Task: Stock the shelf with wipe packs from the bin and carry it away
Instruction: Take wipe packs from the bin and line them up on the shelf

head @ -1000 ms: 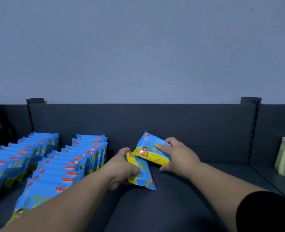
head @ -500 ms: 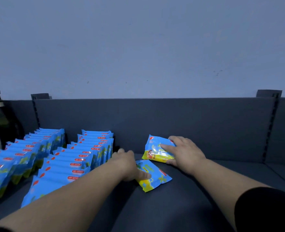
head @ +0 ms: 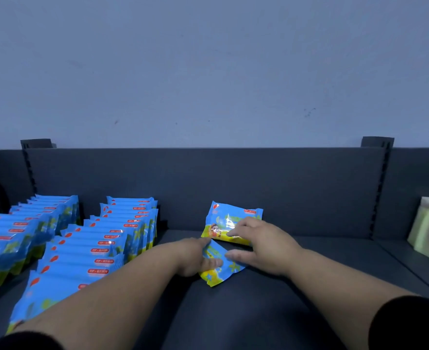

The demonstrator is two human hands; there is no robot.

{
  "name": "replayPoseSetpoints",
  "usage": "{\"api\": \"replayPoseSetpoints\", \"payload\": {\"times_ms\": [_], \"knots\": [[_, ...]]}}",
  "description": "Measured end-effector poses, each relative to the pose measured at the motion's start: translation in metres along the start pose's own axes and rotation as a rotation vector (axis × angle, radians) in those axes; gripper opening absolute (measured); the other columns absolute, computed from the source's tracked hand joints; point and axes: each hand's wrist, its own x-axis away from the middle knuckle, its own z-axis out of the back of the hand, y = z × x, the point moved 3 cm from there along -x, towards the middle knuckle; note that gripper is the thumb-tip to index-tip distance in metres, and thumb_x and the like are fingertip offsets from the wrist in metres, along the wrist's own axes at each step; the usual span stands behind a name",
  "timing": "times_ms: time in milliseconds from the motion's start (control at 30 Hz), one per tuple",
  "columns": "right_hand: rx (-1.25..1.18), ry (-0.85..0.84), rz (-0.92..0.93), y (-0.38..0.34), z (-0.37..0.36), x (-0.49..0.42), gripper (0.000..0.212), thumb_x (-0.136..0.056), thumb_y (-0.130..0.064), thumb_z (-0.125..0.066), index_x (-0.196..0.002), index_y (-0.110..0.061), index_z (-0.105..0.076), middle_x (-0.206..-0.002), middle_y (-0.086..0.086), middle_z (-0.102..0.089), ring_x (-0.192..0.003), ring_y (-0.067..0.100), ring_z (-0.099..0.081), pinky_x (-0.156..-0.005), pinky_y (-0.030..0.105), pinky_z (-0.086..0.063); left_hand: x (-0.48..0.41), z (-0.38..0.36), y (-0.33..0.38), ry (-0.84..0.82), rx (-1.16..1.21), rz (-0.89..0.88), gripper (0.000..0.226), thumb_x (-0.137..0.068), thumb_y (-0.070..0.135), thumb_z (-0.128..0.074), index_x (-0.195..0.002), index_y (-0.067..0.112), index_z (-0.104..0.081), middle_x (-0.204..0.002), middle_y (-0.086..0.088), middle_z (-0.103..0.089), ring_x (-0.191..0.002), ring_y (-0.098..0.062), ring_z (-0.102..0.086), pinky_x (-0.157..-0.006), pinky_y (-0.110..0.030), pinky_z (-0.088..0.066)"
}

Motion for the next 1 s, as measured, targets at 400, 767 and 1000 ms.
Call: {"api": "replayPoseSetpoints", "payload": {"times_ms": [400,767,1000], "knots": [[-0.446,-0.188,-0.208,0.006,-0.015,0.008,0.085,-0.060,-0.048,-0.086,-0.135,-0.032,-0.049,-0.087,-0.013,-0.058,-0.073,-0.001,-0.053,-0.072,0.015,-0.042,-0.002,-0.001,-0.003,0.295,0.294,0.144,0.085,-0.057,0.057,-0.082,-0.128,0.034,-0.042,-0.122,0.003,-0.052,-0.114,-0.019,-0.051,-0.097,-0.036,-0.046],[-0.407,-0.025,-0.218,0.016,-0.005,-0.002,0.088,-0.060,-0.040,-0.088,-0.136,-0.034,-0.045,-0.115,-0.012,-0.048,-0.105,0.006,-0.050,-0.097,0.025,-0.043,0.009,0.023,-0.006,0.309,0.112,0.192,0.091,-0.060,0.066,-0.076,-0.132,0.021,-0.043,-0.126,0.003,-0.056,-0.112,-0.018,-0.055,-0.091,-0.029,-0.047],[-0.537,0.041,-0.245,0.021,-0.008,-0.006,0.079,-0.061,-0.046,-0.086,-0.131,-0.035,-0.051,-0.115,-0.016,-0.055,-0.106,0.002,-0.053,-0.097,0.022,-0.043,0.000,0.025,0.001,0.560,0.303,0.053,0.079,-0.064,0.049,-0.082,-0.127,0.024,-0.041,-0.111,0.004,-0.057,-0.097,-0.015,-0.055,-0.075,-0.027,-0.045]]}}
